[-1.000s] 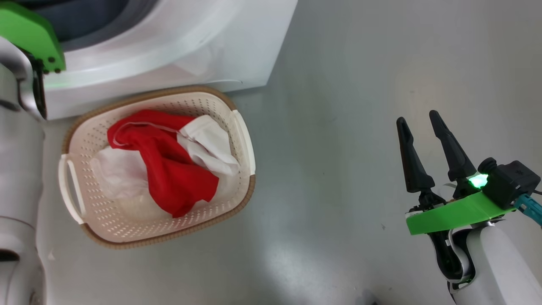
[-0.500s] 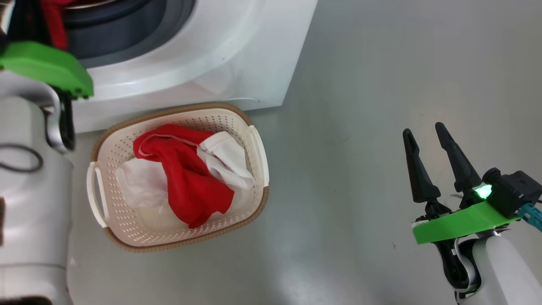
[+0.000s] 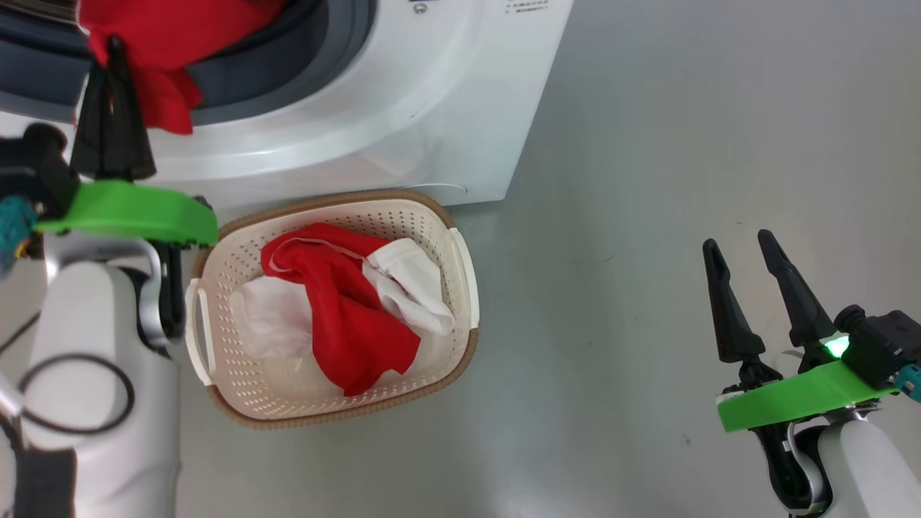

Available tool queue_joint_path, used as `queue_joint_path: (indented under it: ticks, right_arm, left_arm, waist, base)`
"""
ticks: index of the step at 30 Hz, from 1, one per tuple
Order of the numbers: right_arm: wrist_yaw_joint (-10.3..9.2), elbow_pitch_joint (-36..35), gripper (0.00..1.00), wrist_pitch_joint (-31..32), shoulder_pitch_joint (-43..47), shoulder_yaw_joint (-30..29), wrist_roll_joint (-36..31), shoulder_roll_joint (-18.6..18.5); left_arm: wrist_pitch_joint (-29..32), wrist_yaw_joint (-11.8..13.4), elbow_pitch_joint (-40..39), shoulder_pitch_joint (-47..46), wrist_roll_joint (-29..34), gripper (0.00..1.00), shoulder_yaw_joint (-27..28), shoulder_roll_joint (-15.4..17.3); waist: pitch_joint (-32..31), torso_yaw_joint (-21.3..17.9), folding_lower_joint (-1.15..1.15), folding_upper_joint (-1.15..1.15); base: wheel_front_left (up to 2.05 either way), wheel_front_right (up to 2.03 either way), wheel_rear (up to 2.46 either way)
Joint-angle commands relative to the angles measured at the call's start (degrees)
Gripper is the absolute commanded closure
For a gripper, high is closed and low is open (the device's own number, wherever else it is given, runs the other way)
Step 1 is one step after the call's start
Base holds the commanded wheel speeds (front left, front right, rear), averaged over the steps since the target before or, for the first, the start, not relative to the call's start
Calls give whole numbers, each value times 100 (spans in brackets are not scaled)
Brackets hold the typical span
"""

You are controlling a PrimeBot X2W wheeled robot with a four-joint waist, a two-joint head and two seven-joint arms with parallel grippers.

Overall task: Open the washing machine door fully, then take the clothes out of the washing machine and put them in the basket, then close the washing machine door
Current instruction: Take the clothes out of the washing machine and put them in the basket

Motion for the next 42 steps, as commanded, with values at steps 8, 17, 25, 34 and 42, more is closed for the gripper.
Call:
queue_joint_path:
  ticks: [8, 17, 25, 34, 42]
  right_arm:
    - [28, -186, 0, -37, 147, 16, -47, -71]
    - [28, -198, 0, -37, 150, -25, -46, -98]
    - [28, -200, 0, -37, 171, -27, -55, -94]
    - [28, -208, 0, -37, 127, 3, -53, -89]
    - [28, -231, 0, -37, 62, 20, -43, -75]
  left_arm:
    - [-51, -134, -1374, 888, 79, 100, 236, -79]
    - [-51, -13, -2460, 1346, 6, 100, 145, -133]
    - [-51, 262, -3446, 1653, -180, 100, -29, -137]
    - [-51, 428, -3421, 2027, -251, 100, -299, -137]
    - [-51, 490, -2448, 2333, -353, 100, -555, -137]
  waist:
    - [-5, 114, 0, 0]
    - [29, 175, 0, 0]
    - [11, 196, 0, 0]
    - [96, 203, 0, 0]
    - [274, 163, 0, 0]
  base:
    - [0, 0, 0]
    - [0, 0, 0]
    - [0, 0, 0]
    - [0, 0, 0]
    - [0, 0, 0]
